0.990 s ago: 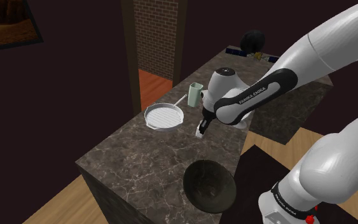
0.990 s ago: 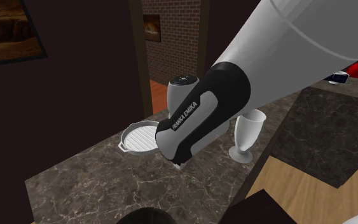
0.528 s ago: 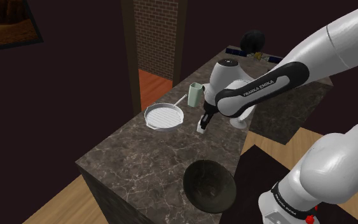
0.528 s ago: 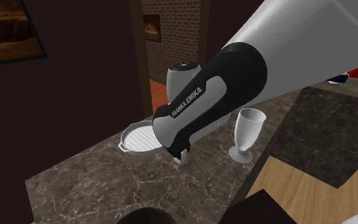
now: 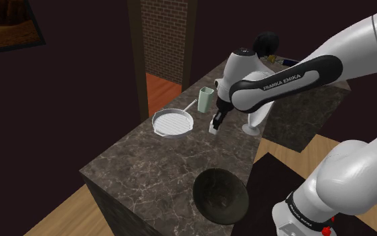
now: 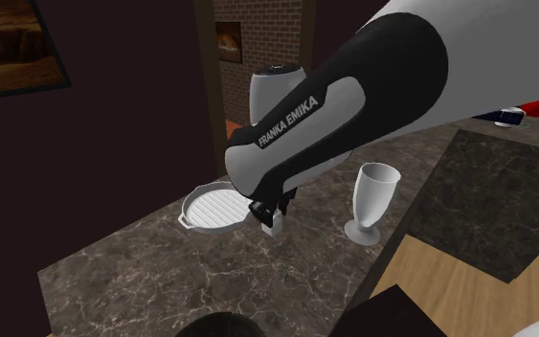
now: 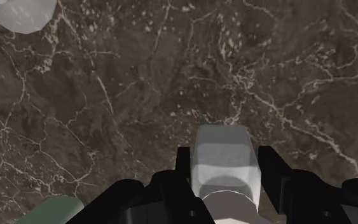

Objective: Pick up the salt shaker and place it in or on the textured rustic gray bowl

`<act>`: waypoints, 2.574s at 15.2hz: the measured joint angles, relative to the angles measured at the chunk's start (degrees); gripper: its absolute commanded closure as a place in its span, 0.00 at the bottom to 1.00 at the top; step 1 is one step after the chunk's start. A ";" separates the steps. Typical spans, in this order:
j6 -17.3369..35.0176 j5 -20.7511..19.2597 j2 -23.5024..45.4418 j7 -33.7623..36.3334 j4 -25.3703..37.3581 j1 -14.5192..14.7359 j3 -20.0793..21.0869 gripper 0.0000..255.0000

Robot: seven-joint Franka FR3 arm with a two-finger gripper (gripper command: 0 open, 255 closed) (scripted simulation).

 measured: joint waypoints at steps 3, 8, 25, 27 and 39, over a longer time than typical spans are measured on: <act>-2.77 0.35 -1.64 -0.43 1.14 0.15 -0.12 1.00; -7.26 0.79 -3.69 -0.96 3.59 0.34 -0.22 1.00; -20.16 5.13 -19.28 5.54 0.42 5.25 5.67 1.00; -21.72 6.59 -21.84 7.90 -0.71 6.87 7.64 1.00; -31.23 17.12 -33.73 23.17 -3.56 18.06 20.49 1.00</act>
